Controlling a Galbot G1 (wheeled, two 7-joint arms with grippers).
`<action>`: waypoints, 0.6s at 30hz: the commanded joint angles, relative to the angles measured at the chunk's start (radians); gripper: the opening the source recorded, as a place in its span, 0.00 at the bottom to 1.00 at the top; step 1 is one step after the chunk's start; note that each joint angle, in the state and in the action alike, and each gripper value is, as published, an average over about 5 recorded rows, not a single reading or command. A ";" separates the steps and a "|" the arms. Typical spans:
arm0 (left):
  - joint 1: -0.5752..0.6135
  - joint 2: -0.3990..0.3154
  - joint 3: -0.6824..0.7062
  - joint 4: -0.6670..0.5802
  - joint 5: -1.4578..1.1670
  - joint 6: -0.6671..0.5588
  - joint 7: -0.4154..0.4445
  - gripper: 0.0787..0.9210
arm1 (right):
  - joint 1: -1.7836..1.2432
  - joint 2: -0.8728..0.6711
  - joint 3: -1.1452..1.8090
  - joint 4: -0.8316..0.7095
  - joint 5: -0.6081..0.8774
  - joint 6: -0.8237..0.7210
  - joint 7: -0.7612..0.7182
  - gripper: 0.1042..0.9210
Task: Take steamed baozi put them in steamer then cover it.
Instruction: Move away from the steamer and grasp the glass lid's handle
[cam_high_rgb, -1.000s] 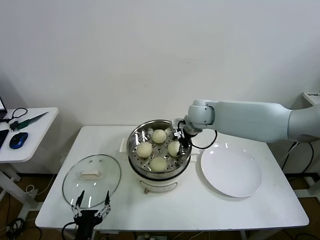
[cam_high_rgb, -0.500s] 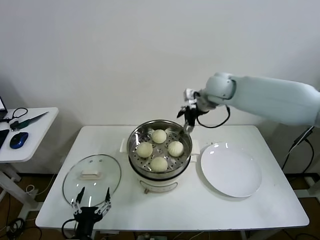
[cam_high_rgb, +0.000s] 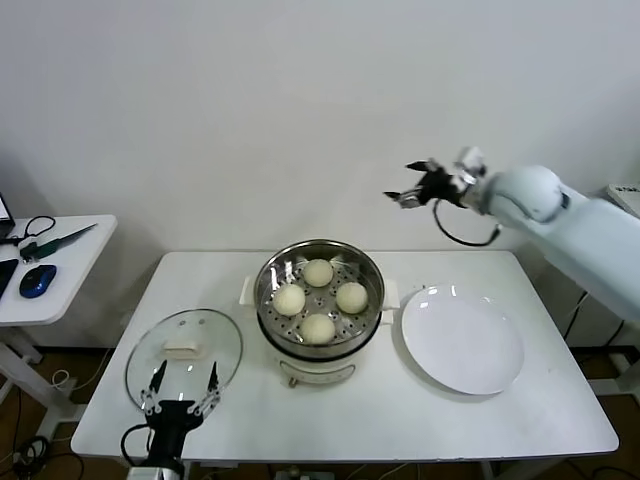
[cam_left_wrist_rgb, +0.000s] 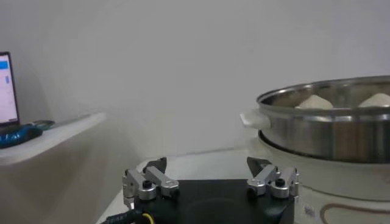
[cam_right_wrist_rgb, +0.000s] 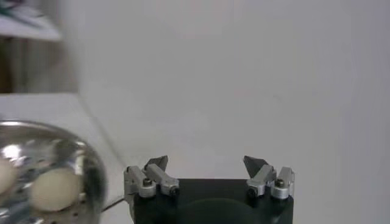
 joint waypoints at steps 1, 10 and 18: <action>-0.016 0.005 -0.001 0.002 0.003 -0.002 -0.016 0.88 | -1.128 -0.073 1.064 0.159 -0.154 0.190 0.129 0.88; -0.049 0.026 -0.001 0.010 0.058 -0.006 -0.024 0.88 | -1.521 0.213 1.316 0.195 -0.243 0.473 0.085 0.88; -0.046 0.044 -0.003 0.026 0.106 -0.031 -0.020 0.88 | -1.628 0.408 1.284 0.176 -0.301 0.642 0.060 0.88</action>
